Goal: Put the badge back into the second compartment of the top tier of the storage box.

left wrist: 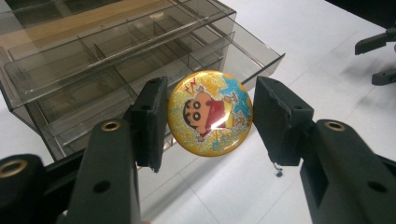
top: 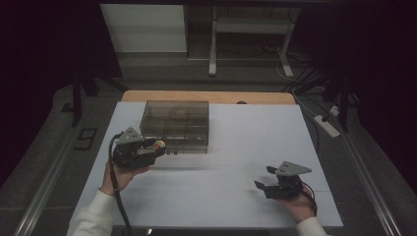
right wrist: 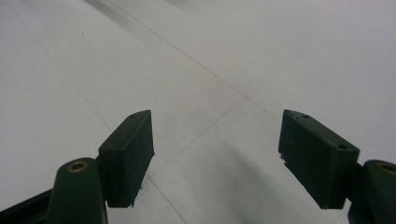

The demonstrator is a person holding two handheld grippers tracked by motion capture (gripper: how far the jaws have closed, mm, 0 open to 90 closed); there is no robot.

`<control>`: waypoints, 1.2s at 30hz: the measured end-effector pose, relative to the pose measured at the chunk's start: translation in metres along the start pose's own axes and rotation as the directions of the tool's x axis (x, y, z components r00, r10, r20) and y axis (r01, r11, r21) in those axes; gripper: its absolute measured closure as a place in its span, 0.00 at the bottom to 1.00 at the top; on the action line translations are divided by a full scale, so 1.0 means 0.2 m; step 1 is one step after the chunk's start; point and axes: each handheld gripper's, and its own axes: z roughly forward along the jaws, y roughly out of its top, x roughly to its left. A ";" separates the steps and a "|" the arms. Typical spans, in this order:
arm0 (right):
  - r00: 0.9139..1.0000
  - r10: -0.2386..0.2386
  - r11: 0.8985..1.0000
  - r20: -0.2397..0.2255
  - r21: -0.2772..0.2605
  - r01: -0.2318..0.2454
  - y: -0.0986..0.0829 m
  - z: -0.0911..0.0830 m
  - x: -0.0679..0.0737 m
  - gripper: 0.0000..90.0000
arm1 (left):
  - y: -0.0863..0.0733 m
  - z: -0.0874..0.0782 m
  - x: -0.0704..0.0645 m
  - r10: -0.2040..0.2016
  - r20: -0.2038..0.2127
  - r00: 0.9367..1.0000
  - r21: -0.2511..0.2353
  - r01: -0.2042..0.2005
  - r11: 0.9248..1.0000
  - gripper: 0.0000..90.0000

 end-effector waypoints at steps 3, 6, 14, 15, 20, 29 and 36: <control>1.000 -0.001 1.000 0.000 0.000 0.001 0.00 0.00 0.00 0.29 | 0.01 0.01 0.01 -0.006 -0.008 1.000 -0.001 0.006 1.000 0.52; 1.000 0.000 1.000 0.002 0.001 0.000 0.00 0.00 0.00 0.29 | 0.01 0.02 0.01 -0.010 -0.008 1.000 -0.002 0.010 1.000 0.52; 1.000 0.003 1.000 0.003 -0.003 -0.003 0.00 0.00 0.00 0.29 | 0.04 0.04 0.01 -0.005 -0.009 1.000 -0.010 0.005 1.000 0.52; 1.000 0.003 1.000 -0.001 -0.005 -0.003 0.00 0.00 0.00 0.29 | 0.04 0.04 0.02 -0.006 -0.008 1.000 -0.011 0.006 1.000 0.52; 1.000 0.003 1.000 0.000 -0.009 -0.003 0.00 -0.01 0.00 0.28 | 0.05 0.06 0.02 -0.010 -0.016 1.000 -0.011 0.009 1.000 0.52; 1.000 0.008 1.000 0.004 -0.011 -0.008 0.00 -0.01 -0.01 0.28 | 0.06 0.11 0.03 -0.024 -0.009 1.000 -0.020 0.024 1.000 0.52; 1.000 0.009 1.000 0.013 -0.008 -0.009 0.00 -0.01 -0.01 0.28 | 0.08 0.13 0.05 -0.028 -0.021 0.999 -0.027 0.027 0.999 0.52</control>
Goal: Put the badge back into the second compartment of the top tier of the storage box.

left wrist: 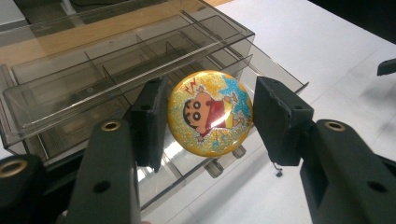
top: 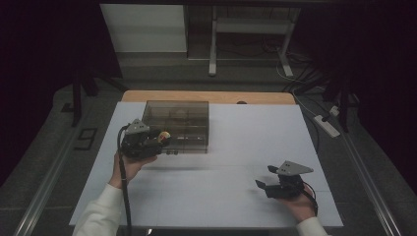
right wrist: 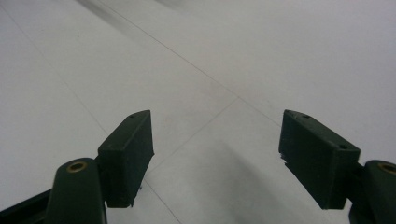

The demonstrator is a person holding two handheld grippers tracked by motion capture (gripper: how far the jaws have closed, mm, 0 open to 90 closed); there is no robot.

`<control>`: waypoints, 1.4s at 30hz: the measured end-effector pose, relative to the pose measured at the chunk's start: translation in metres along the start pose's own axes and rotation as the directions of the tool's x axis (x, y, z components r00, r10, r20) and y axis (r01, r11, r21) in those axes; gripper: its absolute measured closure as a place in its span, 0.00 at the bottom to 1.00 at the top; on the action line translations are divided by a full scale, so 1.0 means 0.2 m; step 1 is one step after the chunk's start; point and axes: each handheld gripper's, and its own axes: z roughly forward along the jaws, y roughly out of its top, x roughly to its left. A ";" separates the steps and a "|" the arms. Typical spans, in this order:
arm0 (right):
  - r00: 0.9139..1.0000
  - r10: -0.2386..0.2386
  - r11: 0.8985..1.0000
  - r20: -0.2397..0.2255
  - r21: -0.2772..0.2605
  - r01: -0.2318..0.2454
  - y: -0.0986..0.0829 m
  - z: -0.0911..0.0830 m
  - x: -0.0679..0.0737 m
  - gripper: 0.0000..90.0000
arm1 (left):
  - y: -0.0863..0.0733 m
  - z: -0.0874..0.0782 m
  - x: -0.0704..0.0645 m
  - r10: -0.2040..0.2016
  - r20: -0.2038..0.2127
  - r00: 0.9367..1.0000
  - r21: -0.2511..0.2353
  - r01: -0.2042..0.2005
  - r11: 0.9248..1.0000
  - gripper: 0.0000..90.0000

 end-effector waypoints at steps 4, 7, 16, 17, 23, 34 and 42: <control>1.000 -0.003 1.000 -0.001 -0.003 0.003 0.00 0.00 0.00 0.28 | 0.02 0.03 0.00 0.004 -0.004 1.000 -0.001 -0.004 1.000 0.52; 1.000 -0.002 1.000 -0.001 -0.001 0.002 0.00 -0.01 0.00 0.28 | 0.04 0.06 0.00 0.009 -0.004 1.000 0.005 -0.009 1.000 0.52; 1.000 -0.005 1.000 0.009 -0.010 0.005 0.00 -0.01 -0.01 0.29 | 0.04 0.13 0.02 0.002 -0.002 1.000 0.025 -0.002 1.000 0.52; 1.000 -0.005 1.000 0.010 -0.009 0.005 0.00 -0.01 0.00 0.29 | 0.05 0.14 0.02 0.002 -0.004 1.000 0.026 -0.002 1.000 0.52; 1.000 -0.009 1.000 0.006 -0.007 0.009 0.00 -0.01 0.00 0.29 | 0.04 0.21 0.05 -0.011 -0.003 1.000 0.052 0.011 0.999 0.52; 1.000 -0.006 1.000 0.003 -0.008 0.006 0.00 -0.01 0.00 0.29 | 0.03 0.24 0.06 -0.012 -0.008 1.000 0.082 0.013 0.997 0.52; 1.000 -0.006 1.000 0.004 -0.005 0.006 0.00 -0.01 -0.01 0.29 | 0.03 0.25 0.05 -0.013 -0.007 1.000 0.091 0.014 0.996 0.52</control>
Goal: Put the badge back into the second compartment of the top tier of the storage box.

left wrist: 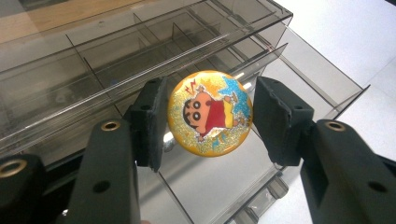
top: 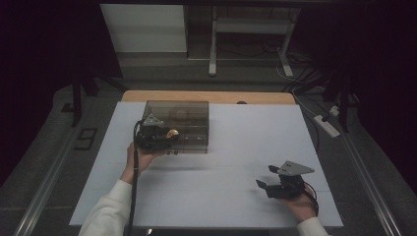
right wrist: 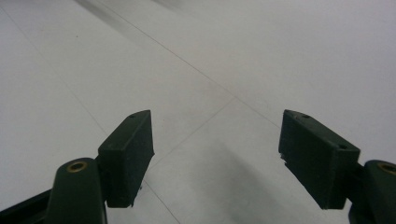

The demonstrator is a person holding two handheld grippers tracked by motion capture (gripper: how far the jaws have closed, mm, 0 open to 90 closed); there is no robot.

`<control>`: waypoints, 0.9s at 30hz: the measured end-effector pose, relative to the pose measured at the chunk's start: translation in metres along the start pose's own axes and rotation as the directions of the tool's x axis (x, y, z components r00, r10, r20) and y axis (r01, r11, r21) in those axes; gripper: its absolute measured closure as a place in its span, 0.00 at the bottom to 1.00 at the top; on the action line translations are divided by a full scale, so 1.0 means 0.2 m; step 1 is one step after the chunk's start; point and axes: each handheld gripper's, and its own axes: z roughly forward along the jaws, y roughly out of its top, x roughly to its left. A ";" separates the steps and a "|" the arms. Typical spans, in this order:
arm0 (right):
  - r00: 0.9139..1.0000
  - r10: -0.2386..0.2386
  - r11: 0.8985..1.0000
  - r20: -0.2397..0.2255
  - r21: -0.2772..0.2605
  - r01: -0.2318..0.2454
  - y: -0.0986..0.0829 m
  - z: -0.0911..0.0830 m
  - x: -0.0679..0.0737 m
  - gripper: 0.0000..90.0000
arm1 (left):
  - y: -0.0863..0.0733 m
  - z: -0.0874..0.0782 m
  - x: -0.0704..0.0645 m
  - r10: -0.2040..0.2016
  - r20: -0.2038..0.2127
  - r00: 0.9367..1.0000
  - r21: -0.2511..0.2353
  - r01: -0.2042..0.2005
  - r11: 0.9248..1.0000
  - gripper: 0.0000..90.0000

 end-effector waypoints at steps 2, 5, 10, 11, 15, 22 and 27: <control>1.000 0.001 1.000 -0.001 -0.001 -0.001 0.00 0.00 0.00 0.29 | 0.00 0.00 0.00 -0.002 -0.002 1.000 0.000 0.002 1.000 0.52; 1.000 0.000 1.000 -0.001 0.000 0.000 0.00 0.00 0.00 0.29 | 0.00 0.00 0.00 -0.003 0.002 1.000 0.000 0.003 1.000 0.51; 1.000 0.001 1.000 -0.001 0.000 -0.001 0.00 0.00 0.00 0.29 | 0.00 0.01 0.00 0.016 0.018 1.000 0.026 -0.016 1.000 0.42; 1.000 0.002 1.000 -0.001 0.000 -0.002 0.00 0.00 0.00 0.29 | 0.00 0.01 0.00 0.019 0.014 1.000 0.032 -0.020 0.999 0.37; 1.000 0.002 1.000 0.001 -0.002 -0.002 0.00 0.00 0.00 0.29 | 0.00 0.01 -0.01 0.014 0.013 1.000 0.022 -0.015 1.000 0.28; 1.000 0.003 1.000 0.001 -0.003 -0.003 0.00 0.00 0.00 0.29 | 0.01 -0.02 -0.02 0.020 0.017 1.000 -0.008 -0.020 1.000 0.25; 1.000 0.004 1.000 0.001 -0.003 -0.004 0.00 0.00 0.00 0.29 | 0.01 -0.04 -0.02 0.017 0.013 1.000 -0.014 -0.017 1.000 0.24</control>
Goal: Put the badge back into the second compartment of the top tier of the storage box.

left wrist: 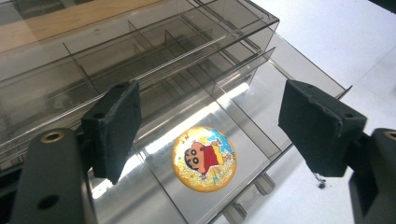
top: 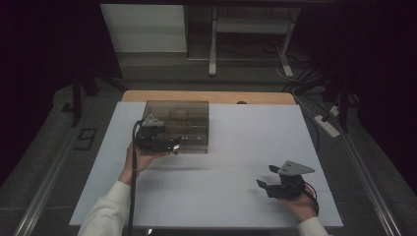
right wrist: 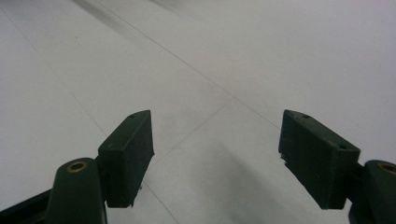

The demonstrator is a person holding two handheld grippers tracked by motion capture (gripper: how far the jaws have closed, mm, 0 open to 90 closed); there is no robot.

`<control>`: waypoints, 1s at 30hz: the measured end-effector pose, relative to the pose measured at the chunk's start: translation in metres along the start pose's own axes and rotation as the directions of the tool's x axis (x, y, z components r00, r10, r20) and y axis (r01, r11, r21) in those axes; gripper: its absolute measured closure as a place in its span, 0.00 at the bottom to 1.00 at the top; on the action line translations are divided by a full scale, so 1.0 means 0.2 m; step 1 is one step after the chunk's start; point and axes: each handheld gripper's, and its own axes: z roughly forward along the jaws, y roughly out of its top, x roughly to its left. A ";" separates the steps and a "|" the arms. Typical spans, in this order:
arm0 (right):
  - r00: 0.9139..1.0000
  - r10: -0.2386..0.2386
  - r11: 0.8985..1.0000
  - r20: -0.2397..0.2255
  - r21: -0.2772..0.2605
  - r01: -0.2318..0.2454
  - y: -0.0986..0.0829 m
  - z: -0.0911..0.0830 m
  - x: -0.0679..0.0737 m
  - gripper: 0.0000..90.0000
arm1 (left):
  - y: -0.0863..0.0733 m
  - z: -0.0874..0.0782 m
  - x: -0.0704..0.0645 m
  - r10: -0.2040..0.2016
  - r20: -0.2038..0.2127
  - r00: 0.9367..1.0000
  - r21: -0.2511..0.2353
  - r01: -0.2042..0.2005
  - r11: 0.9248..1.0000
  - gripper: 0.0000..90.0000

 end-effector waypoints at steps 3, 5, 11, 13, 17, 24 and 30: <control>1.000 0.000 1.000 -0.001 -0.001 0.000 0.00 0.00 0.00 0.29 | 0.00 -0.01 0.00 -0.003 0.003 1.000 -0.005 0.003 1.000 0.24; 1.000 0.000 1.000 -0.001 -0.001 0.000 0.00 0.00 0.00 0.29 | 0.00 -0.02 0.00 -0.002 0.005 1.000 -0.008 0.002 1.000 0.24; 1.000 0.006 1.000 -0.002 -0.002 -0.006 0.00 0.00 -0.01 0.29 | 0.00 -0.03 0.00 0.005 0.023 1.000 -0.010 -0.005 1.000 0.24; 1.000 0.007 1.000 -0.002 -0.001 -0.007 0.00 0.01 -0.01 0.29 | -0.01 -0.04 -0.01 0.008 0.026 1.000 -0.014 -0.007 1.000 0.24; 1.000 0.010 1.000 -0.002 0.000 -0.010 0.00 0.00 -0.01 0.29 | -0.02 -0.07 -0.01 -0.003 0.046 0.999 -0.027 0.004 1.000 0.24; 1.000 0.015 1.000 -0.006 -0.009 -0.015 -0.01 -0.01 0.00 0.28 | -0.04 -0.12 -0.05 0.014 0.040 0.999 -0.044 -0.012 0.999 0.25; 1.000 0.019 1.000 -0.007 -0.015 -0.019 -0.01 -0.02 0.00 0.28 | -0.07 -0.16 -0.10 0.040 0.045 0.998 -0.055 -0.037 0.998 0.24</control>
